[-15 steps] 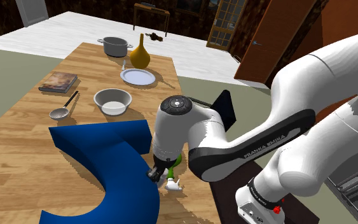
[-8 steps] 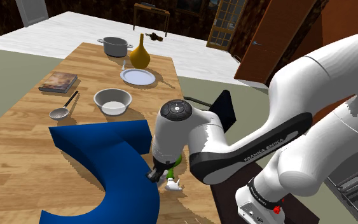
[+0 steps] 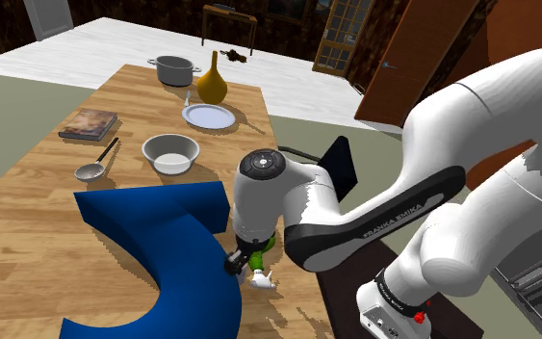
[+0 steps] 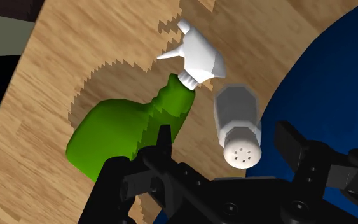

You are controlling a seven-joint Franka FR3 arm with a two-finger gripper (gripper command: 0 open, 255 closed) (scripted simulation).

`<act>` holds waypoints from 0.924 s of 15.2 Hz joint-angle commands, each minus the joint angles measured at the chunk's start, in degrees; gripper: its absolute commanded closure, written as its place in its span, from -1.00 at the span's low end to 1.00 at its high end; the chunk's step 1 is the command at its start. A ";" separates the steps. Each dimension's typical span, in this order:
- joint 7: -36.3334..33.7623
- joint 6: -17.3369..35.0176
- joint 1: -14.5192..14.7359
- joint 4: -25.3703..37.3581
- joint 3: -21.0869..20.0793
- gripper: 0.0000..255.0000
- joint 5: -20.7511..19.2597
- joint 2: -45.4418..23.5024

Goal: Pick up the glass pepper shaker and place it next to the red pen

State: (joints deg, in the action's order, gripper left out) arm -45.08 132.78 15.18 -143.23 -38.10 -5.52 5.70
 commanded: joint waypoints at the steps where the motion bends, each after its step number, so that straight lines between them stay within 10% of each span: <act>1: 0.12 6.42 0.09 -0.71 -0.29 -1.00 -0.04 -3.41; 6: 4.04 -2.02 2.41 1.93 0.49 -1.00 6.55 3.78; 14: 4.03 -2.02 2.47 1.93 0.55 -1.00 6.53 3.78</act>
